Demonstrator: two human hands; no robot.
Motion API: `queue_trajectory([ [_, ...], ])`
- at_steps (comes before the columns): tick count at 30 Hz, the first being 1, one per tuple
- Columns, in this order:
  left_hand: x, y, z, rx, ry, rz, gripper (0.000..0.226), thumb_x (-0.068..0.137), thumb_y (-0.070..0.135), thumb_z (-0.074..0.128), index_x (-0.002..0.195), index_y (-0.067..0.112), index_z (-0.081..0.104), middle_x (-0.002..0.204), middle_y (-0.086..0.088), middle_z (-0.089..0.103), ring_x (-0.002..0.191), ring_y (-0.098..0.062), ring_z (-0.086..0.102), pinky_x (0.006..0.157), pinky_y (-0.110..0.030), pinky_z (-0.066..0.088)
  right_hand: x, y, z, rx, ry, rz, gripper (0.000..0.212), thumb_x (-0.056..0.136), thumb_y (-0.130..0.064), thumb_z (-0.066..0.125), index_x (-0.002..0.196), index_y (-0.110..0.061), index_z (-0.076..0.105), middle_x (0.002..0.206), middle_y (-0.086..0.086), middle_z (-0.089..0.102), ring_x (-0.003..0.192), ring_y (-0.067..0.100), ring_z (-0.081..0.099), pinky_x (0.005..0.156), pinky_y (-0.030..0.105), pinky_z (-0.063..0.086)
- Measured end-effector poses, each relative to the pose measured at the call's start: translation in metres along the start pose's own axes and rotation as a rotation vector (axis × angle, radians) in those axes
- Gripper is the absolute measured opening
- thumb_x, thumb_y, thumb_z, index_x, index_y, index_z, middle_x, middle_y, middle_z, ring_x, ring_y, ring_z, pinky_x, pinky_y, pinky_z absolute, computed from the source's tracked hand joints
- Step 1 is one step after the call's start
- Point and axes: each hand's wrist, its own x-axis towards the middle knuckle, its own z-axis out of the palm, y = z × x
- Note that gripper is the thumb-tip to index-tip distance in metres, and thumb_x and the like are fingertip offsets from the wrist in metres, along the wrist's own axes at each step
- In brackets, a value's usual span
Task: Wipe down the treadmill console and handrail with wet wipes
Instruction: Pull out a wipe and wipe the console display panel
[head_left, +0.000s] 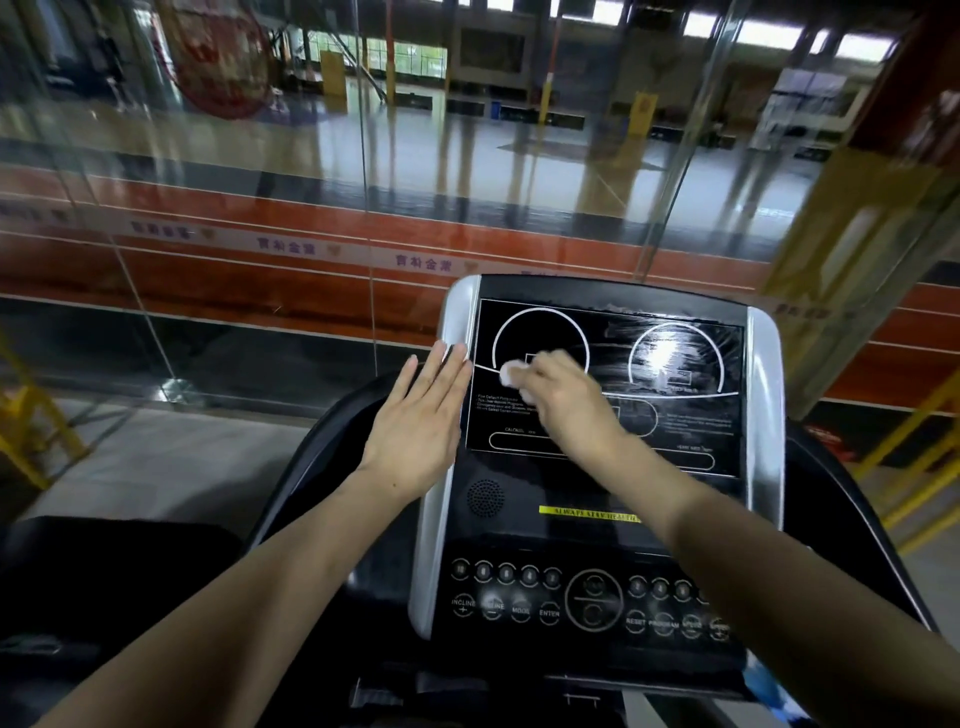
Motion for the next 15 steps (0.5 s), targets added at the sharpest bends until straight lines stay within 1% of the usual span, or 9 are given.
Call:
queue_trajectory([
  [2,0.004,0.004,-0.001,-0.015,0.005,0.001,0.062,0.105,0.029,0.016,0.164,0.010,0.018,0.174,-0.007,0.006,0.161,-0.024,-0.004,0.131,-0.048,0.003,0.013,0.015,-0.003,-0.035,0.034,0.139,0.035,0.081,0.015,0.074,0.107,-0.008,0.074,0.081,0.006,0.052,0.073,0.028,0.049,0.056,0.043,0.051],
  [3,0.005,0.007,-0.002,-0.019,0.008,0.001,0.062,0.105,0.030,0.017,0.164,0.010,0.019,0.174,-0.008,0.005,0.162,-0.024,-0.004,0.131,-0.048,0.002,0.010,0.014,-0.003,-0.049,0.034,0.158,0.036,0.079,0.016,0.075,0.106,-0.008,0.074,0.081,0.007,0.052,0.072,0.028,0.049,0.055,0.042,0.051],
  [5,0.008,0.010,0.000,-0.018,0.009,0.006,0.063,0.104,0.029,0.017,0.164,0.010,0.019,0.174,-0.010,0.004,0.162,-0.026,-0.005,0.131,-0.048,0.002,-0.015,0.001,-0.003,-0.044,0.018,0.106,0.041,0.076,0.016,0.074,0.108,-0.010,0.074,0.082,0.005,0.054,0.074,0.026,0.050,0.058,0.038,0.048],
  [7,0.009,0.012,0.002,-0.038,0.018,0.012,0.063,0.104,0.028,0.019,0.164,0.010,0.020,0.174,-0.014,0.003,0.162,-0.027,-0.006,0.131,-0.048,0.005,-0.053,-0.015,-0.001,0.027,-0.029,0.011,0.044,0.079,0.017,0.073,0.112,-0.013,0.071,0.088,0.002,0.057,0.077,0.024,0.052,0.063,0.037,0.049],
  [9,0.010,0.015,0.004,-0.072,0.037,0.013,0.060,0.105,0.025,0.026,0.163,0.010,0.022,0.174,-0.017,0.003,0.162,-0.028,-0.007,0.131,-0.049,0.008,-0.080,-0.024,0.001,0.062,-0.079,-0.055,0.045,0.082,0.016,0.073,0.116,-0.014,0.069,0.097,0.001,0.062,0.081,0.022,0.054,0.069,0.035,0.054],
  [11,0.010,0.019,0.006,-0.085,0.028,0.008,0.060,0.107,0.023,0.034,0.164,0.010,0.021,0.174,-0.019,0.000,0.161,-0.029,-0.009,0.131,-0.050,0.009,-0.072,-0.015,-0.003,0.021,-0.138,-0.082,0.044,0.084,0.013,0.072,0.118,-0.016,0.070,0.099,0.002,0.064,0.085,0.024,0.056,0.072,0.036,0.054],
  [13,0.013,0.021,0.006,-0.097,0.021,-0.001,0.062,0.106,0.023,0.039,0.165,0.010,0.020,0.173,-0.020,-0.003,0.161,-0.030,-0.011,0.131,-0.050,0.009,-0.044,0.004,-0.011,-0.023,-0.128,0.026,0.042,0.084,0.013,0.071,0.117,-0.013,0.073,0.097,0.007,0.064,0.085,0.028,0.057,0.071,0.039,0.054],
  [15,0.015,0.022,0.006,-0.103,0.029,-0.007,0.064,0.106,0.023,0.042,0.164,0.010,0.020,0.173,-0.021,-0.003,0.161,-0.030,-0.011,0.131,-0.050,0.009,-0.016,0.024,-0.018,-0.045,-0.016,0.147,0.036,0.083,0.013,0.074,0.112,-0.007,0.076,0.086,0.009,0.060,0.077,0.031,0.055,0.062,0.041,0.054],
])
